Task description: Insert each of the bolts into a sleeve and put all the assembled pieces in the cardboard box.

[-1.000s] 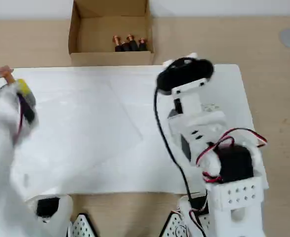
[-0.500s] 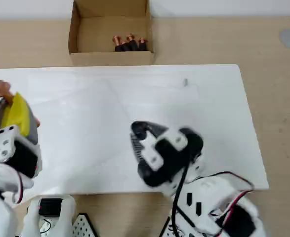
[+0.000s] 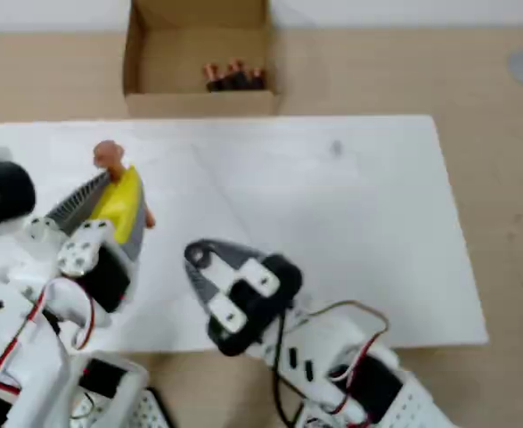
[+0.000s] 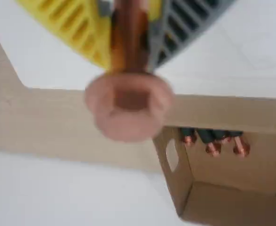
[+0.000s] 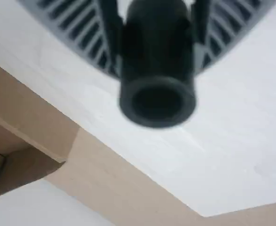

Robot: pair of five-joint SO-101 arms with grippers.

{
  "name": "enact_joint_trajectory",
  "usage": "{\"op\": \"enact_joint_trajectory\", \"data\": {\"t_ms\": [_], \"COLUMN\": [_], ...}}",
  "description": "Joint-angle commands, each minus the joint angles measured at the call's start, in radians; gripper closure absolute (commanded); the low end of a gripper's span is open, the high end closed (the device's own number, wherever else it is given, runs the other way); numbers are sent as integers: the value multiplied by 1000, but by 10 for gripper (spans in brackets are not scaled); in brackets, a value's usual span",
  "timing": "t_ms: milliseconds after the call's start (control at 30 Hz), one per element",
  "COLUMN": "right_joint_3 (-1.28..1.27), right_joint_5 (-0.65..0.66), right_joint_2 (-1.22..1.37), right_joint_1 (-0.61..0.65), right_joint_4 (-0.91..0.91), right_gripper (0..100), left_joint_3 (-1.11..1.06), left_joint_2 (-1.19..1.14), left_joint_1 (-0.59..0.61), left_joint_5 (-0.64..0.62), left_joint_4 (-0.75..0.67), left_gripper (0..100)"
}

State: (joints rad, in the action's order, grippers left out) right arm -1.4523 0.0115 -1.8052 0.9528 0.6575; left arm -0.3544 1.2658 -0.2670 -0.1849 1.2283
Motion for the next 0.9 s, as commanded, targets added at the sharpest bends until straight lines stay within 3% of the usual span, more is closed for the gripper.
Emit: {"op": "enact_joint_trajectory", "data": {"t_ms": [0,200,867], "right_joint_3": [-10,-12,-5], "right_joint_5": [-8,-8,-9], "right_joint_2": [-107,-107,-107], "right_joint_1": [21,21,21], "right_joint_4": [-49,-60,-55], "right_gripper": [989,989,989], "left_joint_3": [-41,-121,-219], "left_joint_2": [25,84,90], "left_joint_1": [-26,-81,-216], "left_joint_5": [-8,-80,-77], "left_joint_4": [-31,-32,-34], "left_gripper": [994,993,991]}}
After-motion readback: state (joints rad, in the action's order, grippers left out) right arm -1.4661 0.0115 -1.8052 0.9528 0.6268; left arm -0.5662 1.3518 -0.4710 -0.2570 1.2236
